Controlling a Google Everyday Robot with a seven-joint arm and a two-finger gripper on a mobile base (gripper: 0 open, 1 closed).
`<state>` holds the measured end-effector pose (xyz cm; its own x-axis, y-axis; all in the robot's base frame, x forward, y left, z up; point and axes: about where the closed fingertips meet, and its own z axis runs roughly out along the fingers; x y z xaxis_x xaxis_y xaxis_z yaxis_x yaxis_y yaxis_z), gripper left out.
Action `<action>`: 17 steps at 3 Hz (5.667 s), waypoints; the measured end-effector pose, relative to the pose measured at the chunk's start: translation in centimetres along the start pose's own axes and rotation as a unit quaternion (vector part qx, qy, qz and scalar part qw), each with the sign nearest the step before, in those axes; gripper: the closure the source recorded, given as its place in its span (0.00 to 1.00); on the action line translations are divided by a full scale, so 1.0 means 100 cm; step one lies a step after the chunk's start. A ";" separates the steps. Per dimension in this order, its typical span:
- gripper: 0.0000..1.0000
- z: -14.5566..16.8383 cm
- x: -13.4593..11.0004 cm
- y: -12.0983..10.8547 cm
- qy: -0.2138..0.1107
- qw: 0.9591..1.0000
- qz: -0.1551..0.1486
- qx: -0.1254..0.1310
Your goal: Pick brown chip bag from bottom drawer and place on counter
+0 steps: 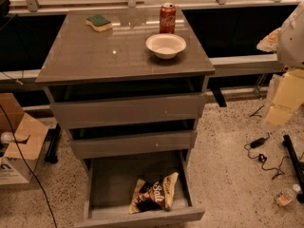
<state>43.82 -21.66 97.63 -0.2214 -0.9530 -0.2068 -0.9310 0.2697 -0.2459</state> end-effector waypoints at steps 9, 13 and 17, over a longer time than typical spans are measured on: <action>0.00 0.247 -0.044 0.037 -0.100 0.981 0.082 -0.143; 0.00 0.395 -0.045 0.073 -0.126 0.951 0.160 -0.232; 0.00 0.504 -0.049 0.076 -0.146 0.946 0.202 -0.207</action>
Offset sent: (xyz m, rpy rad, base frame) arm 0.0103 0.0330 -0.0352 0.0491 0.0316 -0.0086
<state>52.50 -7.98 49.02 -0.5498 -0.6890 -0.4722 -0.8350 0.4688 0.2881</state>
